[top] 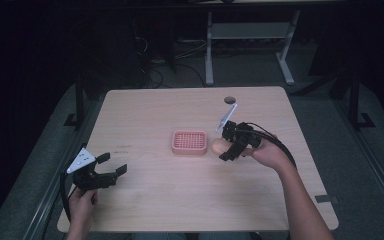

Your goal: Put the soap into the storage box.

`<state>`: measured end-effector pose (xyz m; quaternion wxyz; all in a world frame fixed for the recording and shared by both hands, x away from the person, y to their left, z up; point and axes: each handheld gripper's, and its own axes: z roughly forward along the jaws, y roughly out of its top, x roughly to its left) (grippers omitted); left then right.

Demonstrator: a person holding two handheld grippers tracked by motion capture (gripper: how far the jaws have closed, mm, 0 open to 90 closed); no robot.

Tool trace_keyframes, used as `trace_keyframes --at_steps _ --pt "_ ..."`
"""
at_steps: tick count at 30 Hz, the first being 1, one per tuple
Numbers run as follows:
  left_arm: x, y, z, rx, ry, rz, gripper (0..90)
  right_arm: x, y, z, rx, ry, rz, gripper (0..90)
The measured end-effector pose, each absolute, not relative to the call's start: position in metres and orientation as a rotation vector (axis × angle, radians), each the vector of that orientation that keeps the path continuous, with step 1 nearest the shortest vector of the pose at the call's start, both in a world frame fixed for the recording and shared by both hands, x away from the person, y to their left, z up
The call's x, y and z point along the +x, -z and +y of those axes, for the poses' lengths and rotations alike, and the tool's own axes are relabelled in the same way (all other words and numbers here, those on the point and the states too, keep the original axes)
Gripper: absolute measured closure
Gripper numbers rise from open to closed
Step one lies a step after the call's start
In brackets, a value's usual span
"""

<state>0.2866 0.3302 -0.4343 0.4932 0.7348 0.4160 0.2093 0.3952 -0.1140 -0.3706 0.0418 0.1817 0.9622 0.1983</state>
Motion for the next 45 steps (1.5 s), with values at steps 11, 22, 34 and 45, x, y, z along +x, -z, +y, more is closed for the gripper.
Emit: trace_keyframes --at_steps 11,22,34,45 --pt "0.287 0.434 0.33 1.779 -0.506 1.015 14.3 0.406 0.363 -0.101 0.533 -0.612 2.95 31.9" --pt "0.287 0.433 0.331 1.778 -0.506 1.021 14.2 0.418 0.359 -0.082 0.496 -0.608 2.968 31.9" --pt "0.287 0.433 0.33 1.777 -0.505 1.017 14.3 0.429 0.358 -0.072 0.485 -0.606 2.973 31.9" --pt "0.287 0.433 0.331 1.772 -0.507 1.018 14.3 0.439 0.356 -0.057 0.461 -0.609 2.972 31.9"
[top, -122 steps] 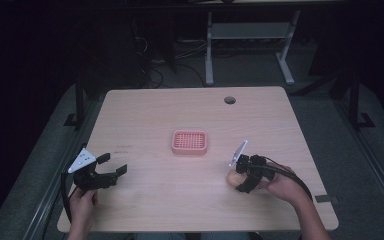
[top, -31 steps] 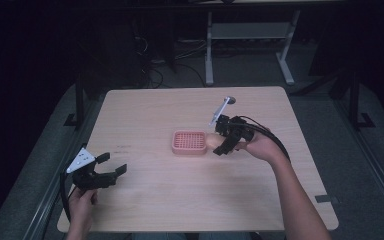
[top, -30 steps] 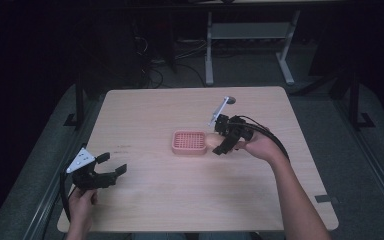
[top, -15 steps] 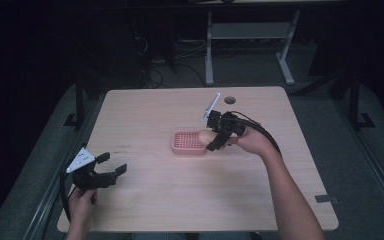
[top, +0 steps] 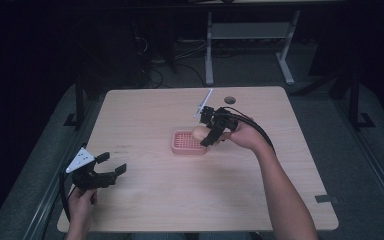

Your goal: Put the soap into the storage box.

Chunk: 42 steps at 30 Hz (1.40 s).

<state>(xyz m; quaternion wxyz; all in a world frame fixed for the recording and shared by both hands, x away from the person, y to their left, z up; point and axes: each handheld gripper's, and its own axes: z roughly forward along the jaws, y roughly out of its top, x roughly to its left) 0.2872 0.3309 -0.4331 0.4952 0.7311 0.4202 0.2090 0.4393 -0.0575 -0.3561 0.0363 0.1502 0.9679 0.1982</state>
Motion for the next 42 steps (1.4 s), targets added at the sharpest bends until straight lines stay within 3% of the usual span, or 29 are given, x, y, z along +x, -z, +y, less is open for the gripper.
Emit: trace_keyframes --at_steps 21,42 --pt "0.288 0.433 0.331 1.769 -0.503 1.017 14.3 0.459 0.358 -0.029 0.431 -0.588 3.0 31.9" --pt "0.288 0.433 0.333 1.768 -0.509 1.024 14.3 0.472 0.381 -0.01 0.427 -0.566 3.041 31.8"
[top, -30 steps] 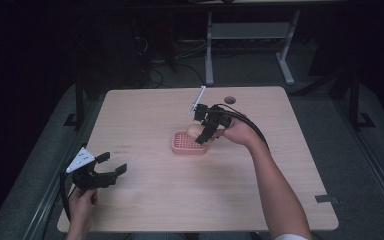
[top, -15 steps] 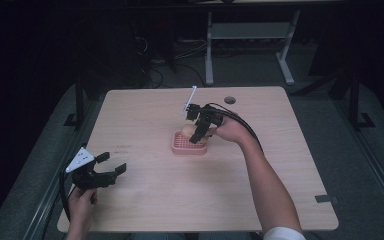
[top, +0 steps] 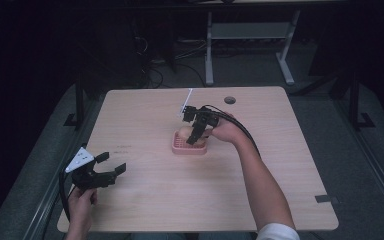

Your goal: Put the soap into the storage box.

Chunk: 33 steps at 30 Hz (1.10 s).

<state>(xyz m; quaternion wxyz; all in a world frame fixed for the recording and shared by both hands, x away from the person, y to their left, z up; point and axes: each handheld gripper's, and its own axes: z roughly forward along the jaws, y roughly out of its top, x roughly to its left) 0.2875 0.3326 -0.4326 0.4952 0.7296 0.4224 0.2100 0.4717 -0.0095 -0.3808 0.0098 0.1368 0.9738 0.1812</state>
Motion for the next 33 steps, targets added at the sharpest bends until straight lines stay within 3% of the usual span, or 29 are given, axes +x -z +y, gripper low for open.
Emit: trace_keyframes --at_steps 33 --pt "0.287 0.433 0.334 1.762 -0.509 1.024 14.3 0.486 0.409 0.004 0.457 -0.496 3.089 31.7"
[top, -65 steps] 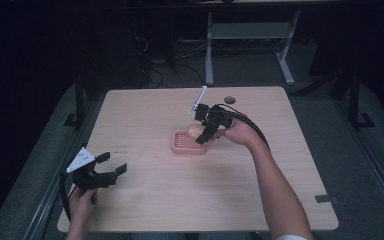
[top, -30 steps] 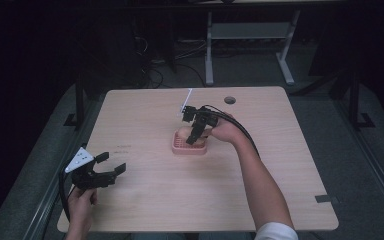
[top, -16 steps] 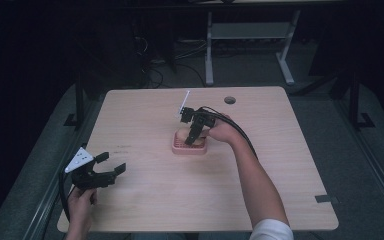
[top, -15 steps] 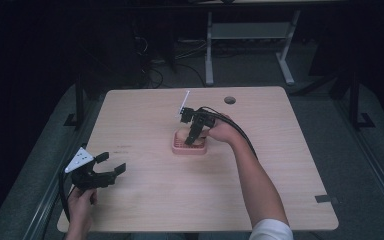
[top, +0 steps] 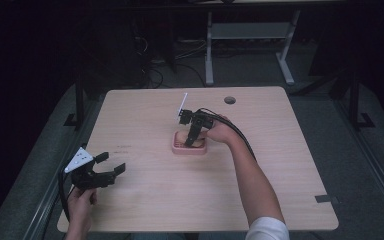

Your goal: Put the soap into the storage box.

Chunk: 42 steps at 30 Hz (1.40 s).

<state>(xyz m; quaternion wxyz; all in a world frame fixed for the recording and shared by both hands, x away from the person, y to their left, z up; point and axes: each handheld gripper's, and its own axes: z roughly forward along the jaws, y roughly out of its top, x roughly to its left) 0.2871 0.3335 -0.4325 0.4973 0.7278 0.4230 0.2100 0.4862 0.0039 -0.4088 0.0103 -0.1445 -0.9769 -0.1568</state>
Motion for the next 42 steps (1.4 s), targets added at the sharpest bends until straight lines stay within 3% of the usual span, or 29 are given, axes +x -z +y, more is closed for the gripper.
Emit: trace_keyframes --at_steps 42 --pt "0.287 0.4321 0.3355 1.76 -0.513 1.026 14.3 0.4892 0.415 0.0029 -0.455 0.467 -3.049 31.7"
